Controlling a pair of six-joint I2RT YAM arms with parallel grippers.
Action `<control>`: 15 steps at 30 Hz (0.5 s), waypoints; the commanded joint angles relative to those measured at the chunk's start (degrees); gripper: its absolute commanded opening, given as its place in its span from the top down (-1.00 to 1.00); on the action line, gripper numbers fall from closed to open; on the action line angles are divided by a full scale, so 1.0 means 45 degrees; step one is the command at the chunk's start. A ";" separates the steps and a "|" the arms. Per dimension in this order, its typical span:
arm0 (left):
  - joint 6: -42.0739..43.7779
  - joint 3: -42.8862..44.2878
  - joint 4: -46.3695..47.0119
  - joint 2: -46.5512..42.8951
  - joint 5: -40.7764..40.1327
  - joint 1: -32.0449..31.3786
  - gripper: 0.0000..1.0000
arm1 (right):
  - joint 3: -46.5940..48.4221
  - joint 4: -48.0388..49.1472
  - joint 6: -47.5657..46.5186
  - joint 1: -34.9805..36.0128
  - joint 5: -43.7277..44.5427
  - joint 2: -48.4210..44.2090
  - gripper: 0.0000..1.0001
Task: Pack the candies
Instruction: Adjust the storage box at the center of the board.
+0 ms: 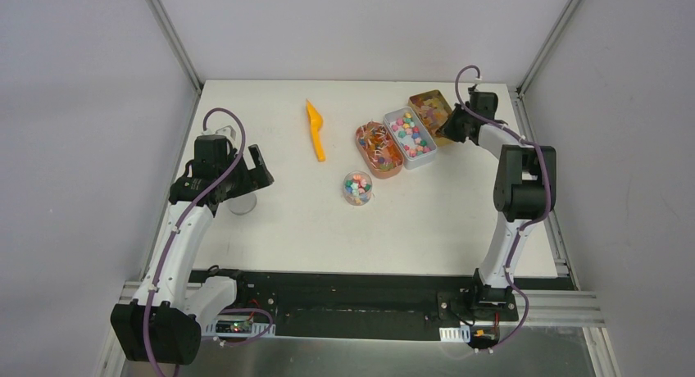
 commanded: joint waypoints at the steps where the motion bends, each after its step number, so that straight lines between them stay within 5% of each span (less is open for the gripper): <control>1: 0.0285 0.0019 0.0470 -0.0081 0.0230 0.0063 -0.94 | 0.0862 -0.1566 -0.2601 0.0068 -0.1710 0.0028 1.00; 15: 0.0304 -0.0039 0.0506 -0.0104 -0.0011 0.0054 -0.93 | 0.2599 -0.6290 -0.7368 0.0032 -0.2447 0.0584 1.00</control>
